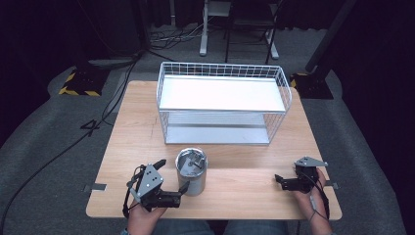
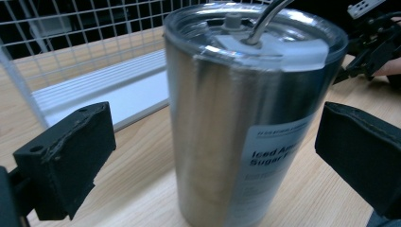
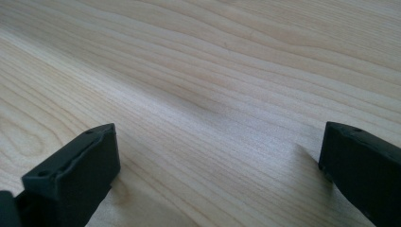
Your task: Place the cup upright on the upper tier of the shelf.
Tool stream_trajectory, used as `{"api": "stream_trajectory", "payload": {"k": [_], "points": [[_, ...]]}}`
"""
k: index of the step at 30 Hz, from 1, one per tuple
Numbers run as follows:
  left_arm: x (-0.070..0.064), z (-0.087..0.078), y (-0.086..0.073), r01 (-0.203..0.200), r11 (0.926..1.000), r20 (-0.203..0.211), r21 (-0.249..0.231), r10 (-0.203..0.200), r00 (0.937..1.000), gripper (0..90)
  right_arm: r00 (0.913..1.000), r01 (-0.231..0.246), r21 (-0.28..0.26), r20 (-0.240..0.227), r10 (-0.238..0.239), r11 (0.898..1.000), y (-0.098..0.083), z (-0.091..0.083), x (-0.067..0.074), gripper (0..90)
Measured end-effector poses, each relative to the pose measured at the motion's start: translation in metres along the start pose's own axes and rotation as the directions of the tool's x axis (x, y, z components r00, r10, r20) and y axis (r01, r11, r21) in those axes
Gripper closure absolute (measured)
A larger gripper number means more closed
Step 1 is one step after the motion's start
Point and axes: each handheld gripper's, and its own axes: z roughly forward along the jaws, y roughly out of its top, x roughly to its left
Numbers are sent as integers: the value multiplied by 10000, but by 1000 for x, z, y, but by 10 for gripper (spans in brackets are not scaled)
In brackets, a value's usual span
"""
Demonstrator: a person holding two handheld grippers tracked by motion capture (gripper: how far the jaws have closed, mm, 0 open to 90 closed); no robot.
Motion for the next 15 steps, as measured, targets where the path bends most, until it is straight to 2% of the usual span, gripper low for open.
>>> {"api": "stream_trajectory", "payload": {"k": [3,9,15], "points": [[-1,3,0,76,9998,141,-182,-74,9999,0,10000,35,1,-18,-35,10000,0,0,0,0],[-6,13,1,-75,9973,298,-737,97,9995,0,10000,39,-2,-20,-39,10000,0,0,0,0],[-8,20,1,21,9958,395,-915,15,9992,0,10000,38,0,-23,-38,10000,0,0,0,0]]}}
